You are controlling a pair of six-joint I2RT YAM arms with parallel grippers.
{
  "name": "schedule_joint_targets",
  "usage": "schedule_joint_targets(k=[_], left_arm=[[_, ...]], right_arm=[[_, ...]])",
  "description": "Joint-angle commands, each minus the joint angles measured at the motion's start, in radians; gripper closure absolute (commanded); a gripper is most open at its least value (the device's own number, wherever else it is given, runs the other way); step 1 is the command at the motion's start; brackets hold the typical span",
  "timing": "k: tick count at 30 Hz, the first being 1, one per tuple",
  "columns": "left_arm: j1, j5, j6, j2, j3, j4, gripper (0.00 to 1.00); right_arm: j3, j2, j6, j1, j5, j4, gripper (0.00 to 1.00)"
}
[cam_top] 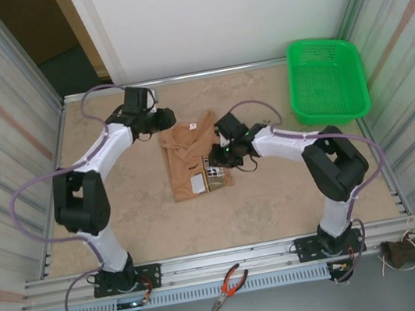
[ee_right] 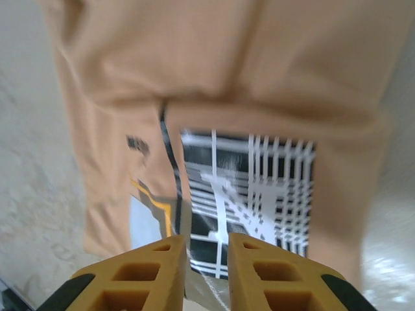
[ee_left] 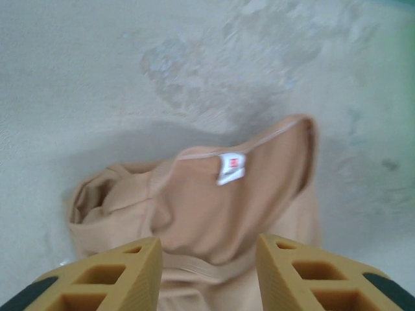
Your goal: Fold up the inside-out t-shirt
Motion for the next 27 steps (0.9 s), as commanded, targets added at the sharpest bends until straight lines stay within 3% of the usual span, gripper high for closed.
schedule_joint_targets(k=[1,10,15,24,26,27], left_arm=[[-0.019,-0.101,0.164,0.062,0.054,-0.082,0.57],[-0.063,-0.198,0.225,0.19,0.151,-0.07,0.58],[-0.065,-0.271,0.217,0.248,0.204,-0.099,0.68],[-0.066,-0.28,0.234,0.317,0.257,-0.119,0.64],[-0.065,-0.278,0.237,0.329,0.262,-0.118,0.68],[-0.065,-0.279,0.241,0.336,0.267,-0.119,0.79]], right_arm=[[-0.012,0.033,0.075,0.014,0.023,0.069,0.8],[-0.043,0.078,0.092,0.018,0.018,0.063,0.83],[-0.064,0.078,0.105,0.02,0.027,0.06,0.84],[-0.081,0.075,0.112,0.02,0.035,0.052,0.84],[-0.081,0.076,0.112,0.02,0.036,0.049,0.84],[-0.081,0.077,0.111,0.019,0.037,0.048,0.84]])
